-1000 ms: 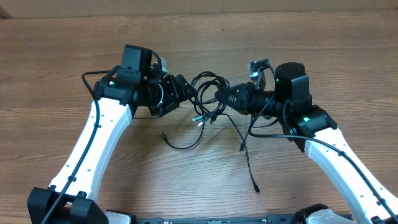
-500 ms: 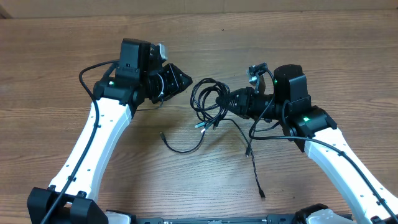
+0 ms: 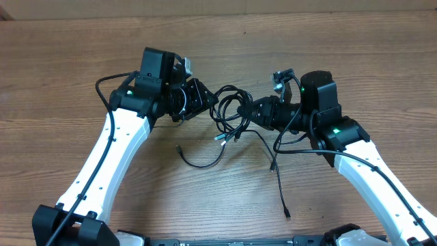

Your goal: Untangle cables

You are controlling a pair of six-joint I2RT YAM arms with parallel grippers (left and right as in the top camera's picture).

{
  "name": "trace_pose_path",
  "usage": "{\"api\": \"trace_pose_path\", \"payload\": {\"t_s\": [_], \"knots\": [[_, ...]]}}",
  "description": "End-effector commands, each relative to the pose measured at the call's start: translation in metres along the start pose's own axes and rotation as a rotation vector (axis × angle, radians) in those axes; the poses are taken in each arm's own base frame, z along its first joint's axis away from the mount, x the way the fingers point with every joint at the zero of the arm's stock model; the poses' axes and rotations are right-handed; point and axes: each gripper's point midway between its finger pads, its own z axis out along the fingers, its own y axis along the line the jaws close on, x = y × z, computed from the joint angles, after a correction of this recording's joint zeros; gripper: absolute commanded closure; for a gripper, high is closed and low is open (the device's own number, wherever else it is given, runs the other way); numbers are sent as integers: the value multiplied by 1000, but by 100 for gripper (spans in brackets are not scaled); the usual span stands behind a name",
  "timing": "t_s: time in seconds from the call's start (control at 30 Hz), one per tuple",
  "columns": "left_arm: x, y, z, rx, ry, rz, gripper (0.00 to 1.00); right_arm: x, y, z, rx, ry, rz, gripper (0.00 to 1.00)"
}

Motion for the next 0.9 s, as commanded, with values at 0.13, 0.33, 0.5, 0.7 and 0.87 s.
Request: {"api": "trace_pose_path", "payload": {"t_s": [0.13,0.33,0.5,0.7,0.87], "knots": [[6,4,9,-12,28,-11,70,-4,11,-2,-20,-7,-29,96],[13,12,32,-28,93,-53,81,-4,11,-2,-20,-6,-29,96],[15,11,44,6,141,-72,85,-4,11,-2,-20,-6,-29,96],[15,17,48,-13,145,-77,68,-4,11,-2,-20,-6,-29,96],[11,15,49,-5,128,-66,87,-4,11,-2,-20,-6,-27,96]]}}
